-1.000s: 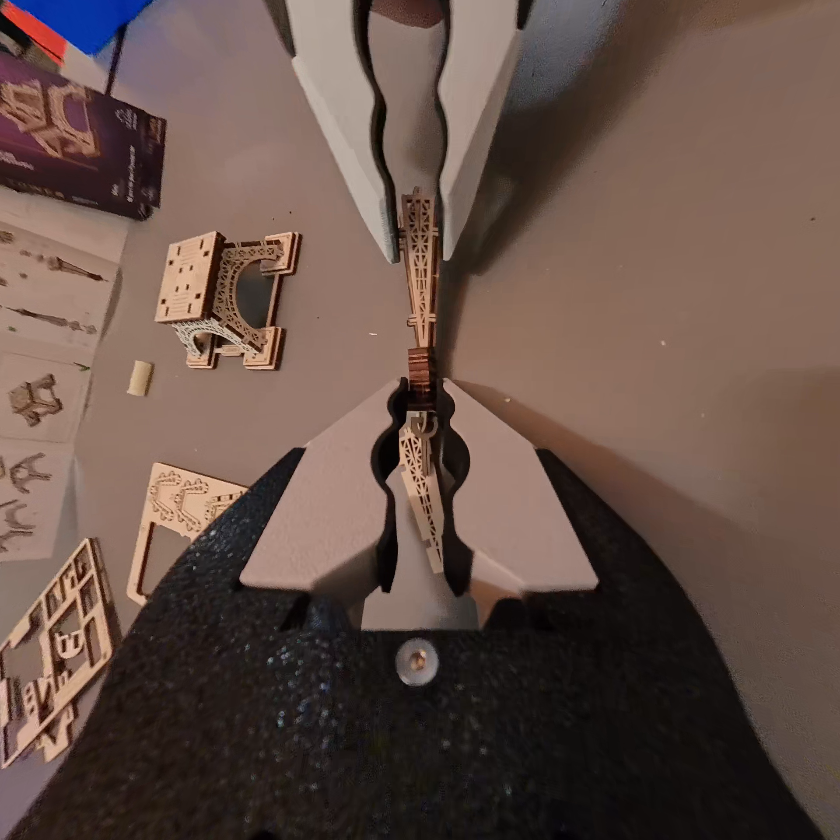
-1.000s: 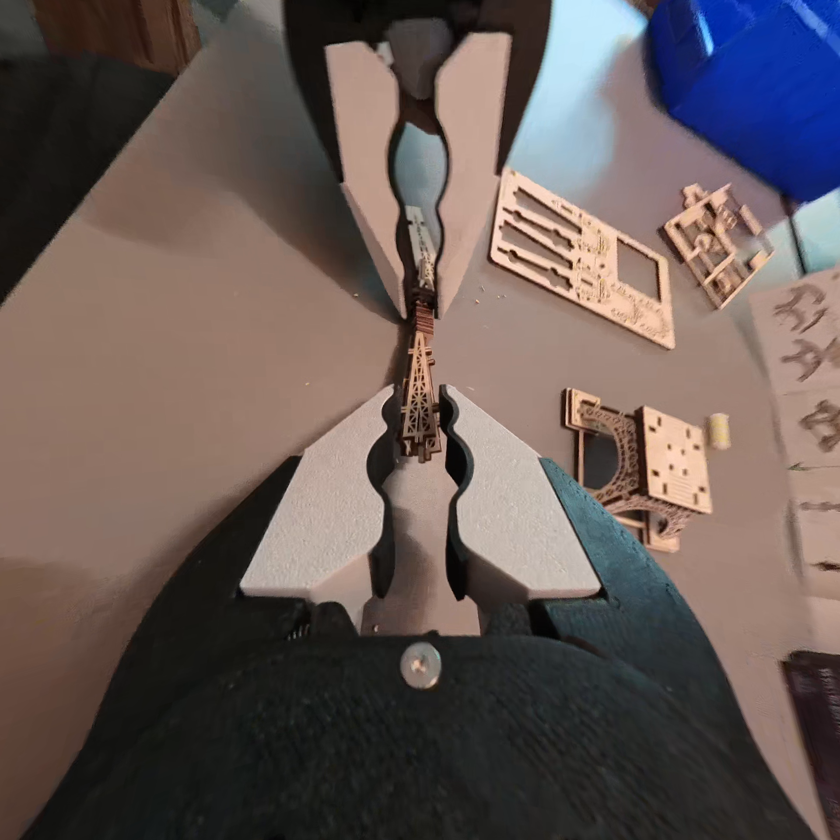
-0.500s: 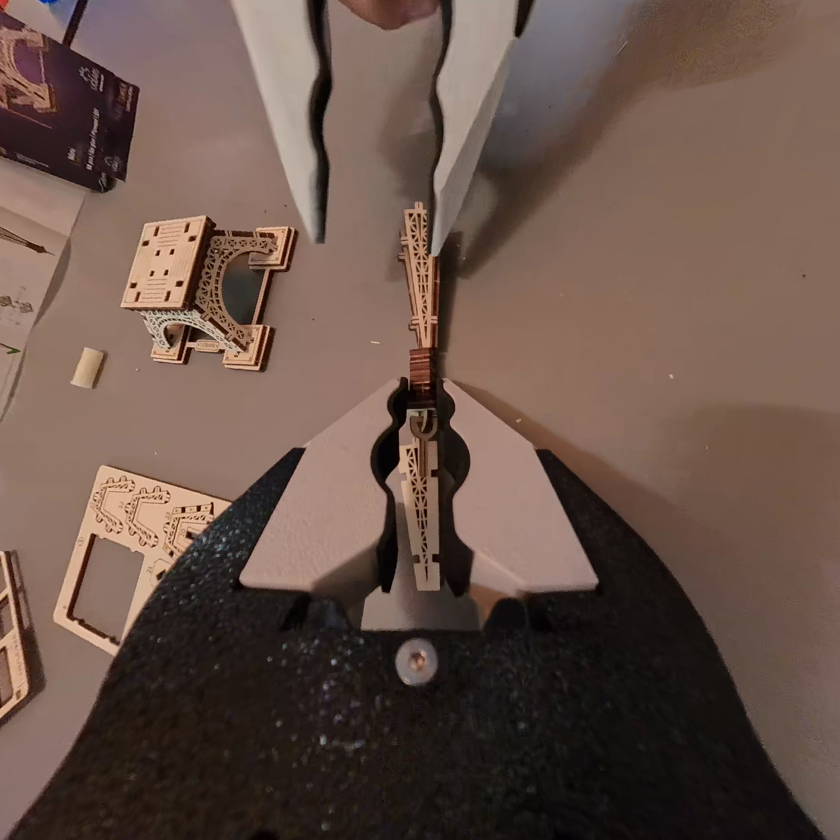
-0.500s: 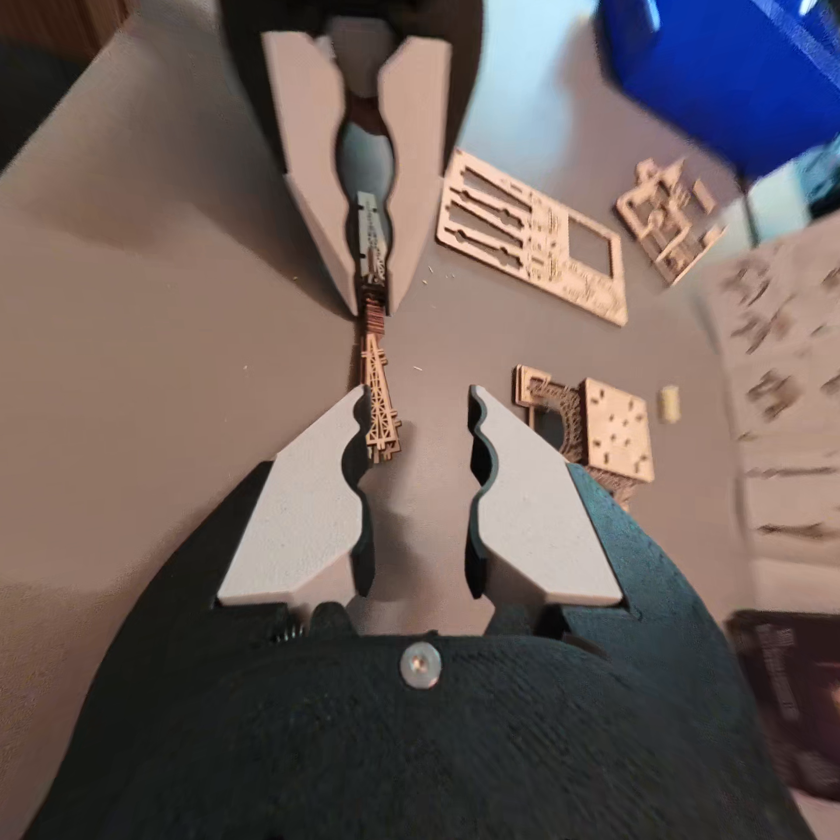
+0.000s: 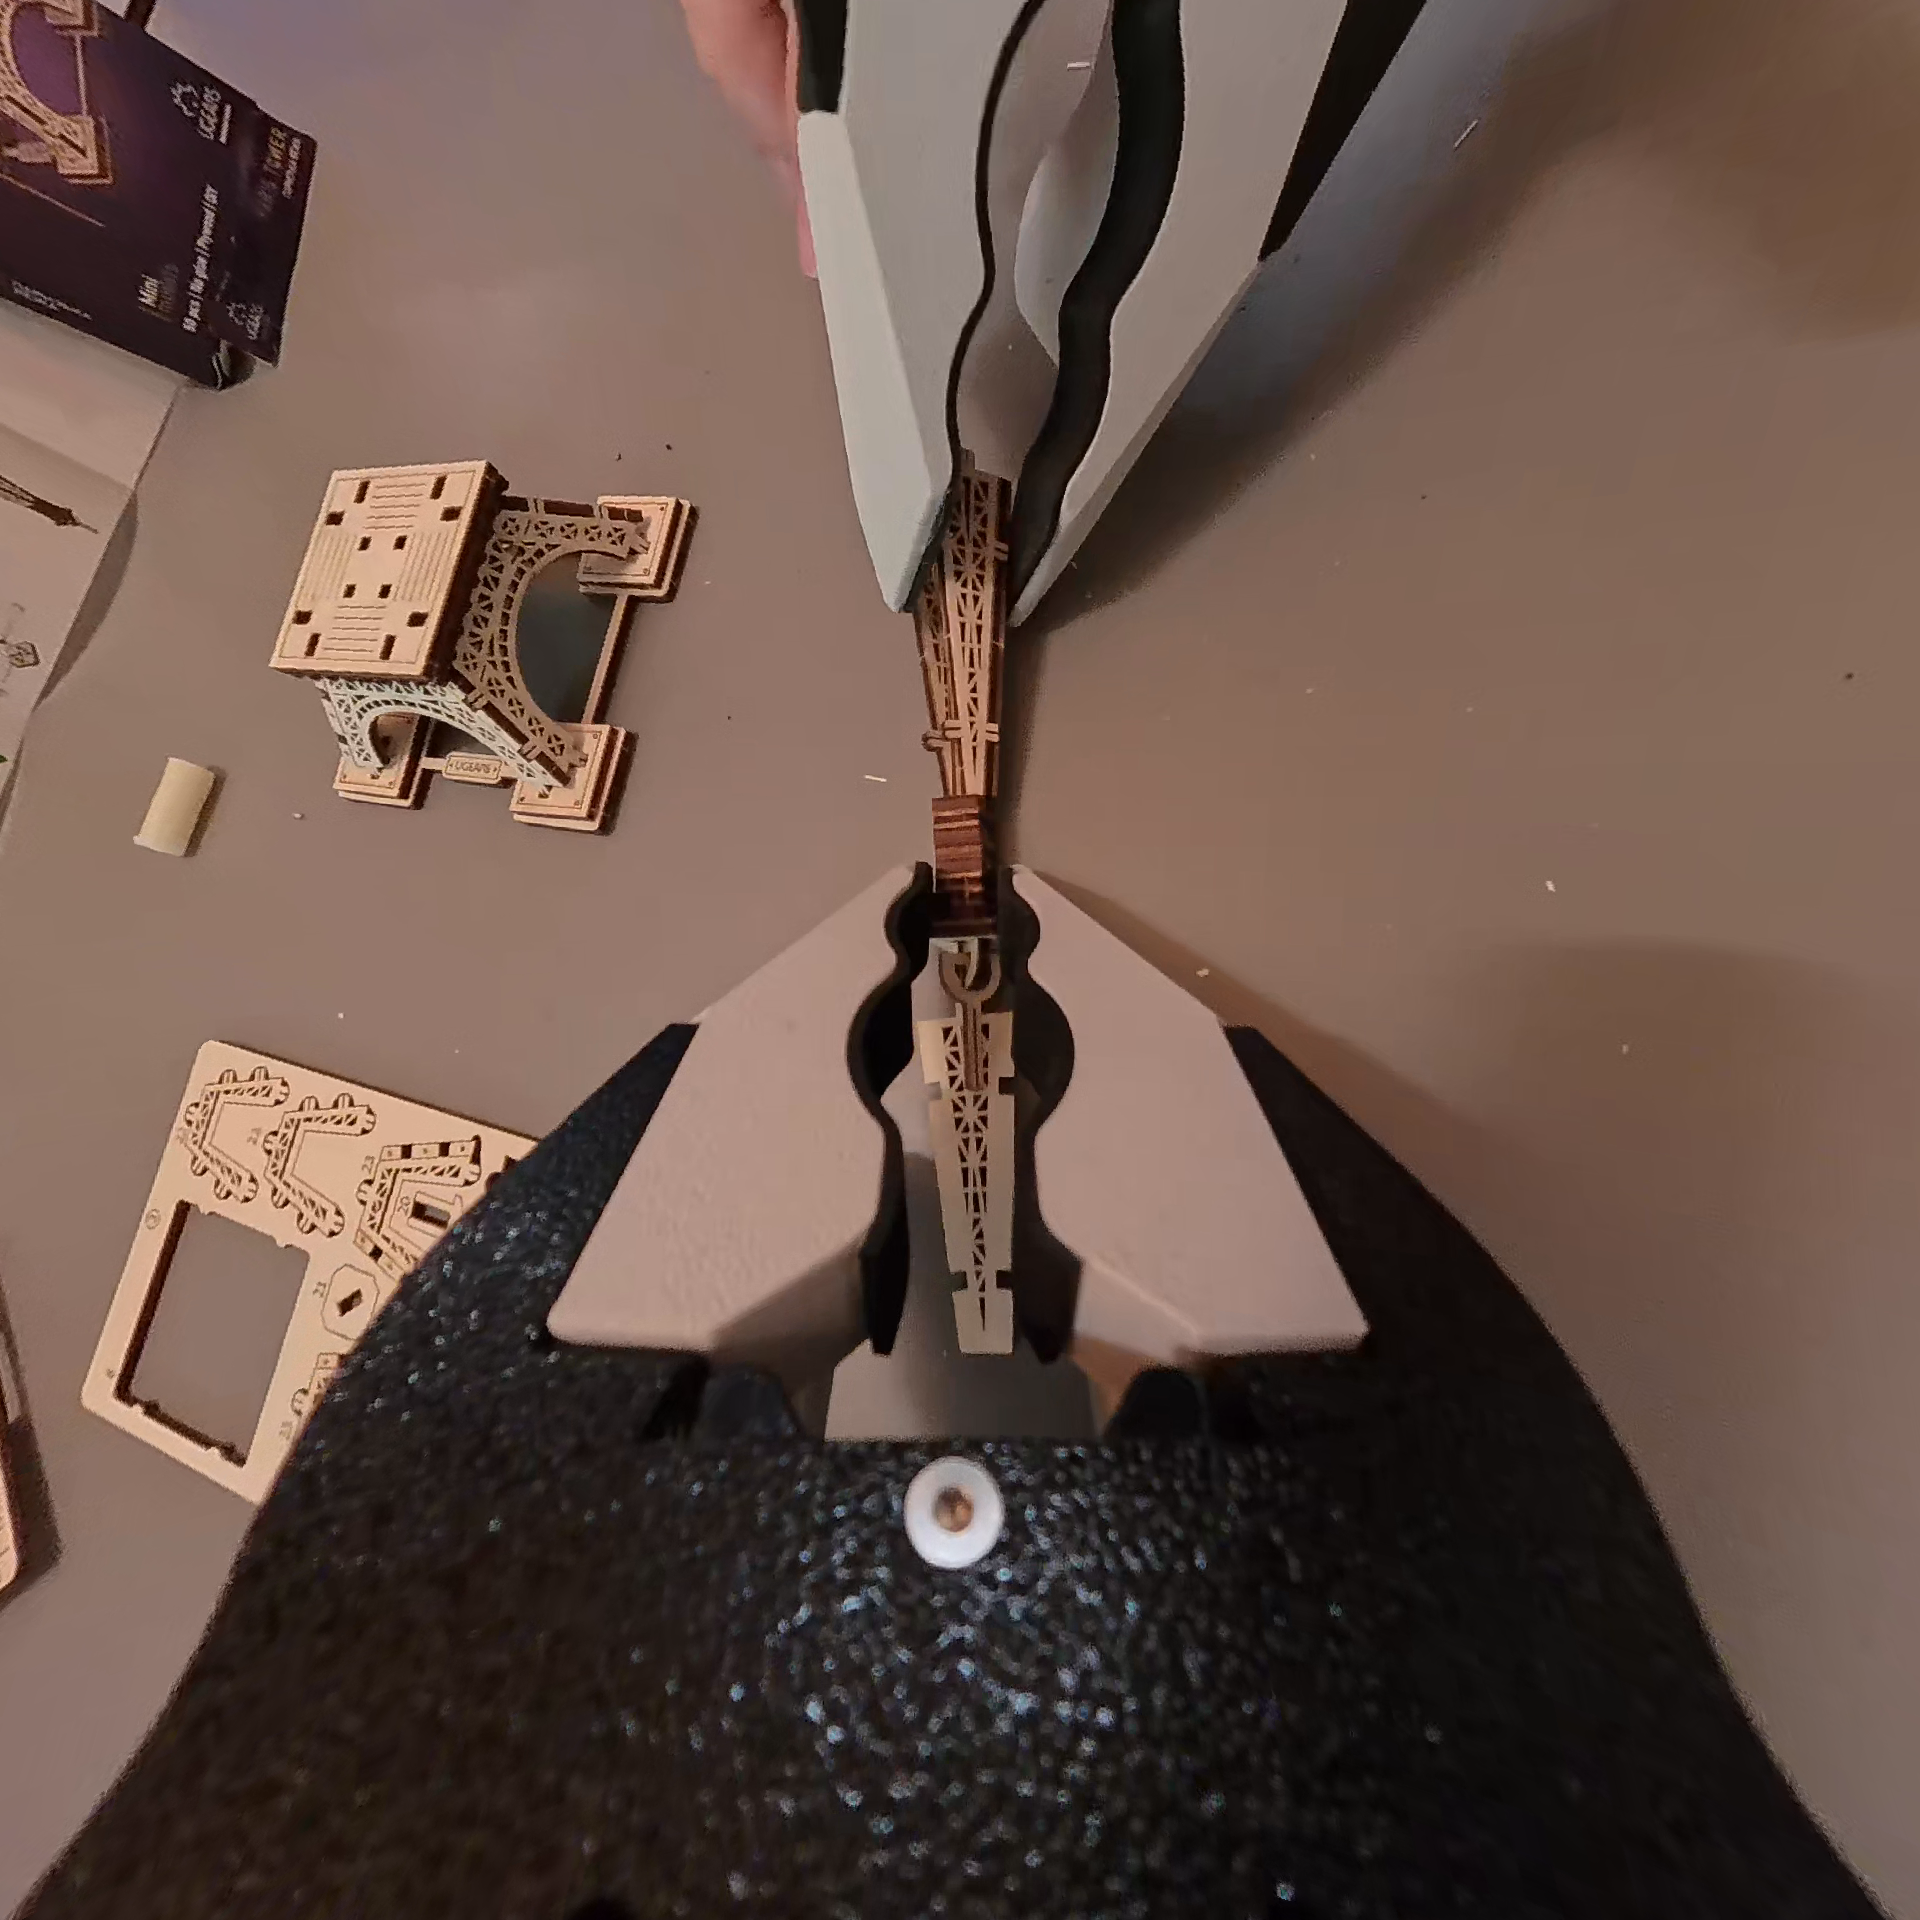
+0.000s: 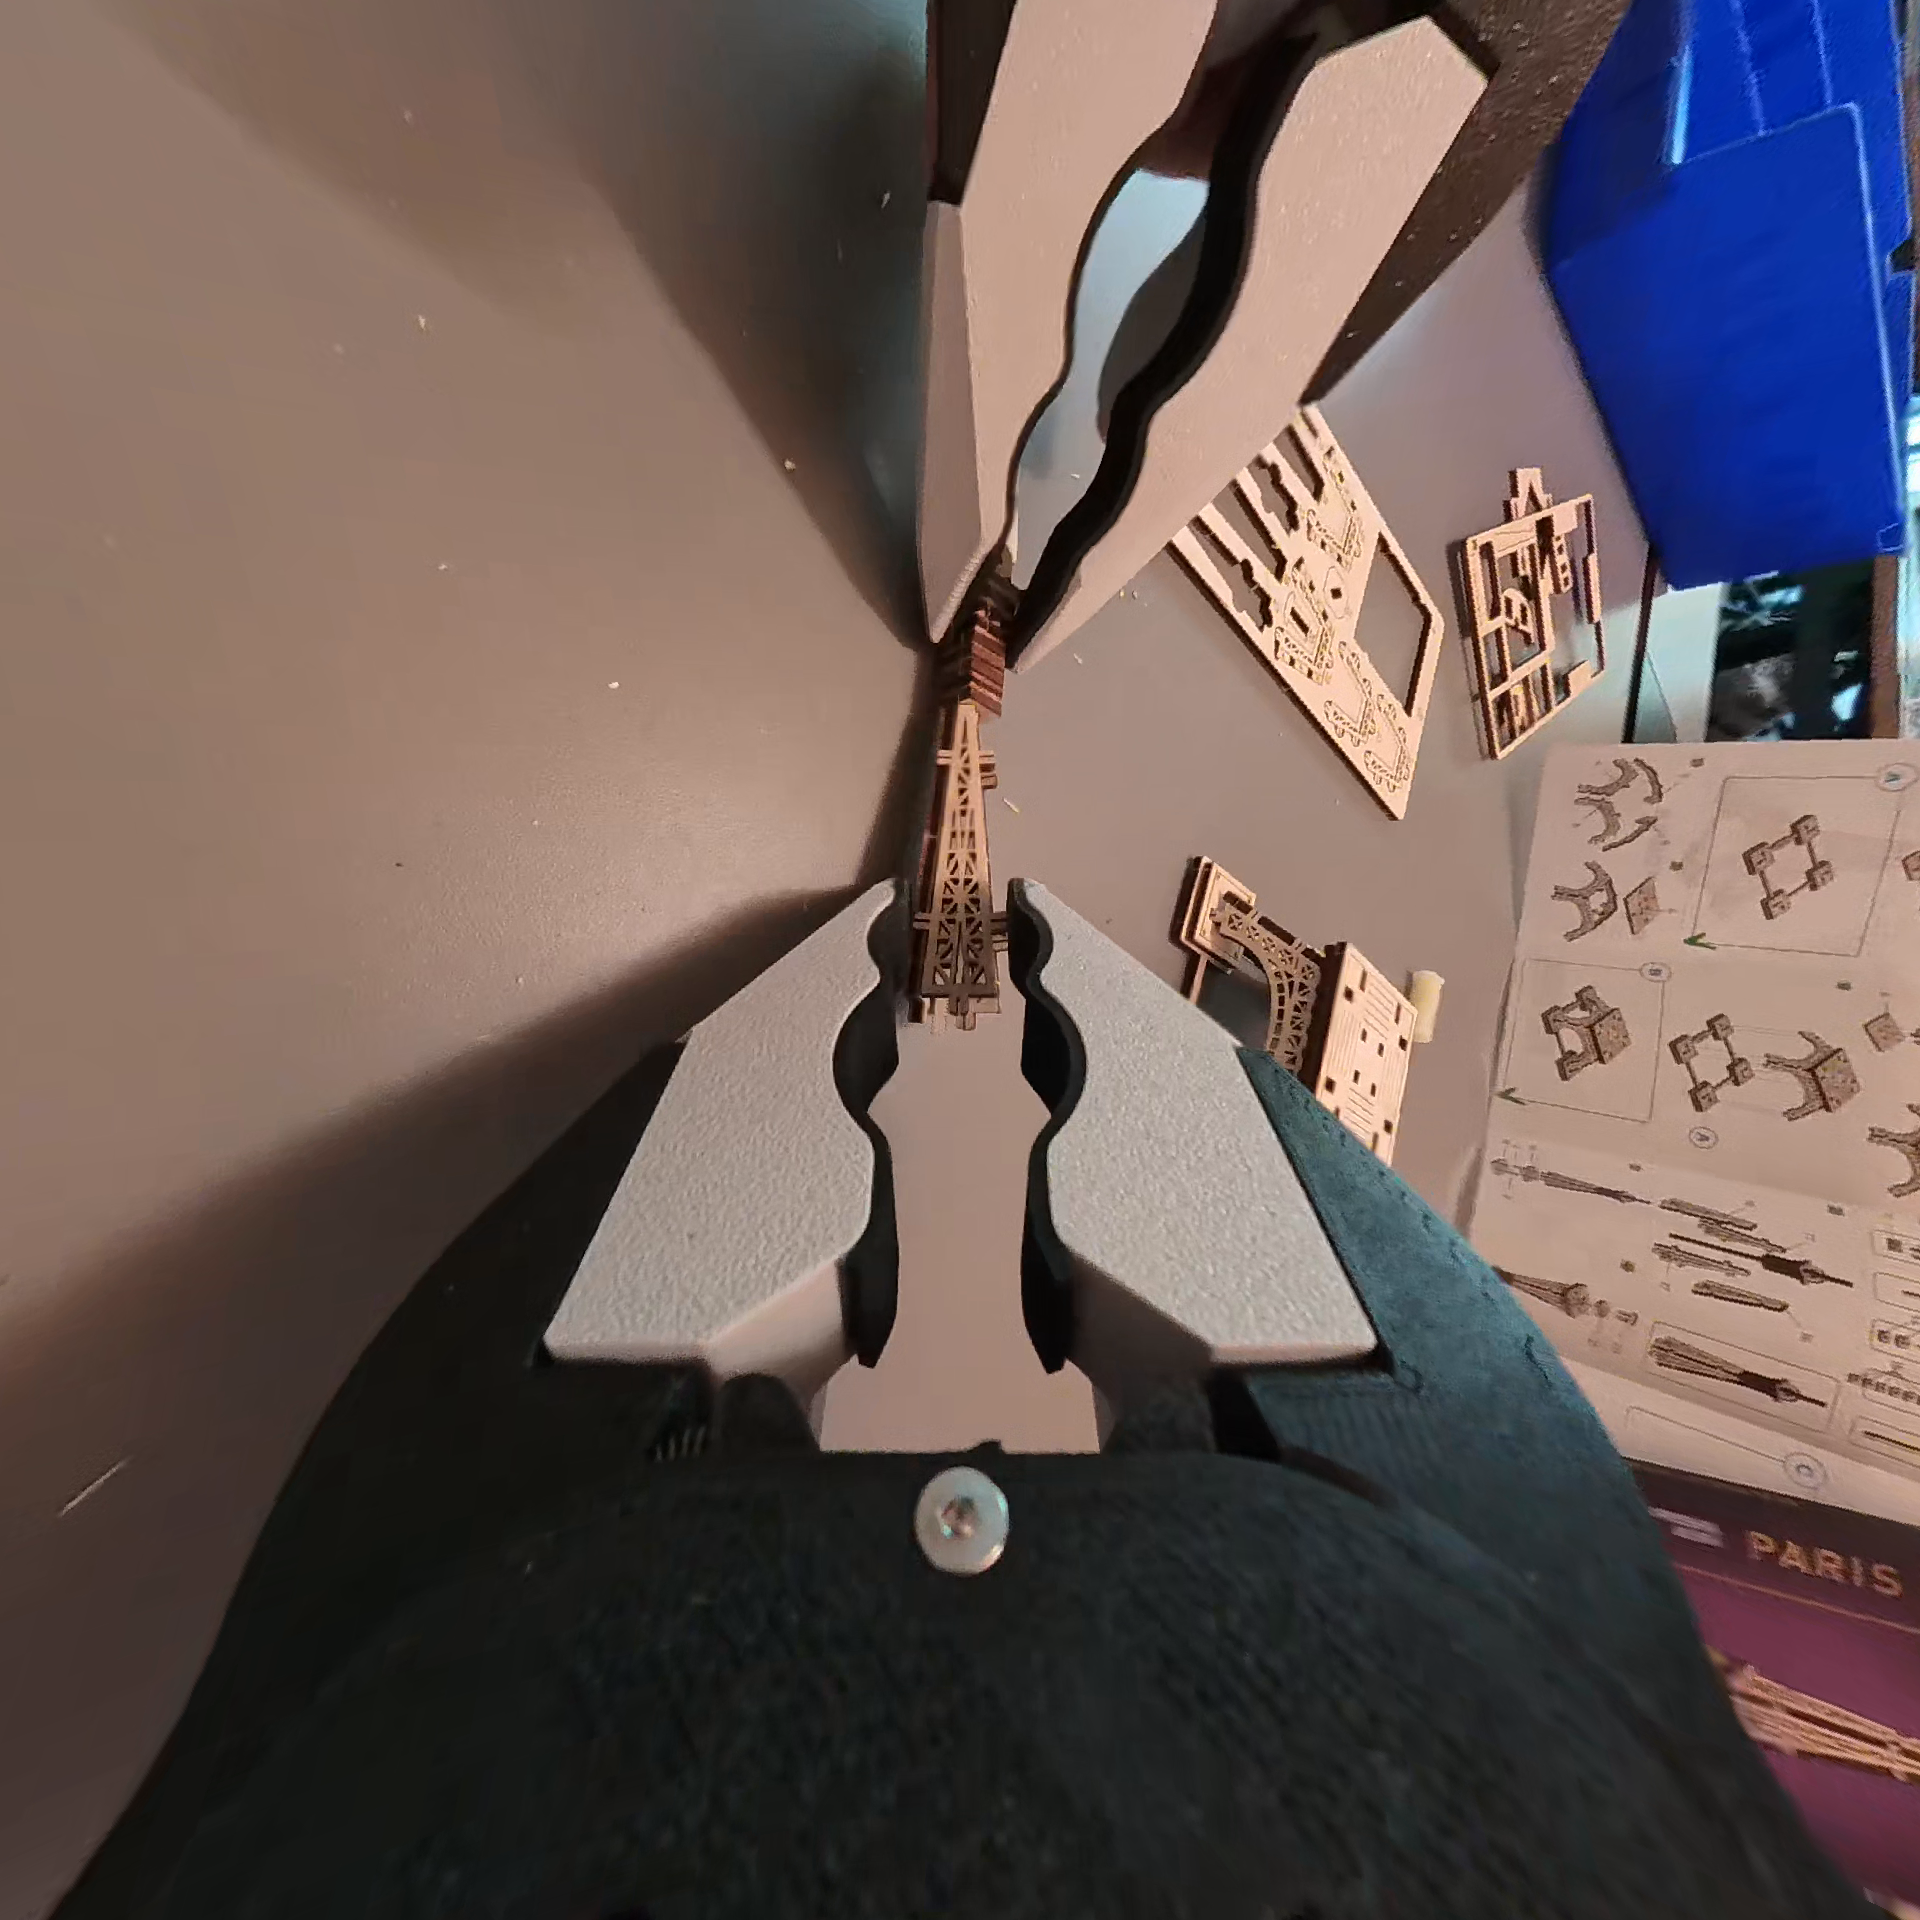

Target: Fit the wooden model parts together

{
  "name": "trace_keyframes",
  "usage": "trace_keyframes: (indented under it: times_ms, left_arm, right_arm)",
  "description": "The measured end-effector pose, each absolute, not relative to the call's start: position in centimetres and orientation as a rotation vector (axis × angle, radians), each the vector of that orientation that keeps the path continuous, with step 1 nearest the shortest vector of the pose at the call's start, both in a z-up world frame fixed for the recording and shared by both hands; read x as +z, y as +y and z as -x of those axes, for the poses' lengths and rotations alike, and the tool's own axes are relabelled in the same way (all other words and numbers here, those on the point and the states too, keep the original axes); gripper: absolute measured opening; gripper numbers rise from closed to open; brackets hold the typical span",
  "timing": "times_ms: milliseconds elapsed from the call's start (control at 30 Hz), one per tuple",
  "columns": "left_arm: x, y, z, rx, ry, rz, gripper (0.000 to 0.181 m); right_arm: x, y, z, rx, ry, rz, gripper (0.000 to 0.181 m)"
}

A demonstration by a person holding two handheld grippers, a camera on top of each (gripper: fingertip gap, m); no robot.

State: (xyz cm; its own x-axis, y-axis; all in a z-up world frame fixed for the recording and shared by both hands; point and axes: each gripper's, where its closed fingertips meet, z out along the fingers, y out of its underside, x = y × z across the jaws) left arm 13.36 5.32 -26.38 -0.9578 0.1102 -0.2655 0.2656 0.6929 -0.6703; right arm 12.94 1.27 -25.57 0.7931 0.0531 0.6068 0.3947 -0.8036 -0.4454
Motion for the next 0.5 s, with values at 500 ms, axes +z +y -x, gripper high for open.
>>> trace_keyframes:
  times_ms: [500]
  left_arm:
    - [-26.38,5.01,-13.04,-1.1,2.568,-0.45,0.011]
  right_arm:
    - [-25.97,1.12,-12.56,-0.055,0.304,2.303,0.016]
